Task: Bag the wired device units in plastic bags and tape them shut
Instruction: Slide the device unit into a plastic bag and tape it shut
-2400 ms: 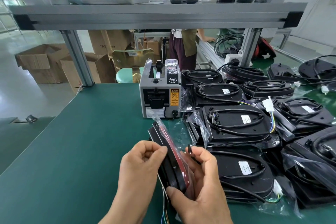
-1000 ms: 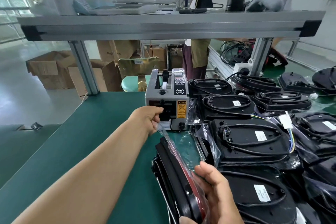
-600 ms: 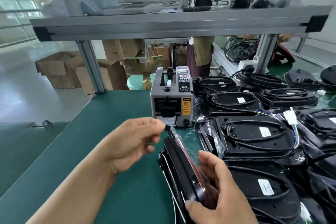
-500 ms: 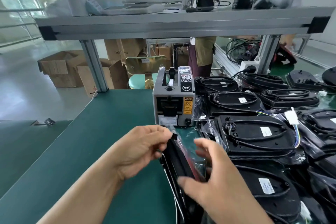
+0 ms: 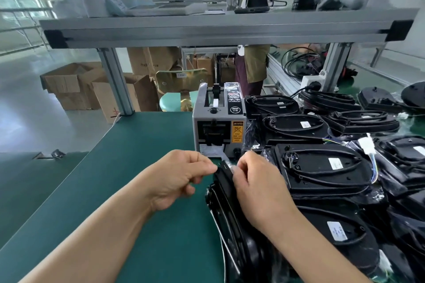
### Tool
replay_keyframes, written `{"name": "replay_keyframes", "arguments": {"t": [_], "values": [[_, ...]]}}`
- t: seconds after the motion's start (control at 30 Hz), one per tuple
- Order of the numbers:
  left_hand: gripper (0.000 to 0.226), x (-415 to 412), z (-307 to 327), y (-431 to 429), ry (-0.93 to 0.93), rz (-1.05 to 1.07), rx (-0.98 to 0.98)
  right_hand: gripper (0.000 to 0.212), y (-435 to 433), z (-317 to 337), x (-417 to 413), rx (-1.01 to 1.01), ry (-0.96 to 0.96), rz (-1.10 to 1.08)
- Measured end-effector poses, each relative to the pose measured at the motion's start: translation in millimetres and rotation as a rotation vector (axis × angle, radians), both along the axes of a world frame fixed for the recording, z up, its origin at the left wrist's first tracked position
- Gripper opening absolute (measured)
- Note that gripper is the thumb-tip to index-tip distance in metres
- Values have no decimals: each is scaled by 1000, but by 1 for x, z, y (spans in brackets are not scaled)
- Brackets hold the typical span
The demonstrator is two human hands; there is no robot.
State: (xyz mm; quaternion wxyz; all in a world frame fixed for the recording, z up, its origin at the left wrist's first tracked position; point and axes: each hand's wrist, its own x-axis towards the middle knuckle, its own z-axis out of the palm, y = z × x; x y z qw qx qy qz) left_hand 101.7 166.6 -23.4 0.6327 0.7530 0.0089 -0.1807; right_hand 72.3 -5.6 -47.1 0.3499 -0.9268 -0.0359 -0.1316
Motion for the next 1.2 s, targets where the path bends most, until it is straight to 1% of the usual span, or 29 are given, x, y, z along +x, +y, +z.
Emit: {"name": "replay_keyframes", "arguments": {"t": [0.13, 0.3, 0.43, 0.53, 0.63, 0.77, 0.87, 1.07, 1.13, 1.2], "values": [[21, 9, 6, 0, -58, -83, 172, 25, 2, 0, -1, 59, 30, -4], [17, 22, 16, -6, -94, -192, 283, 25, 3, 2, -3, 86, 71, -13], [25, 31, 23, -10, -103, -255, 374, 26, 5, 3, -3, 83, 101, -29], [15, 34, 24, -12, -106, -280, 427, 26, 5, 3, -3, 84, 104, -34], [14, 35, 23, -13, -115, -278, 434, 25, 4, 3, -3, 94, 103, -30], [21, 35, 21, -14, -138, -260, 445, 26, 4, 3, -4, 94, 98, -27], [19, 36, 19, -14, -161, -256, 445, 27, 5, 3, -5, 103, 93, -21], [16, 35, 11, -13, -269, -215, 467, 26, 5, 1, -5, 109, 77, -23], [12, 33, 7, -11, -289, -183, 444, 26, 5, -1, -4, 116, 73, -23], [16, 31, 0, -10, -254, -126, 391, 26, 5, -3, -3, 127, 62, -19]]}}
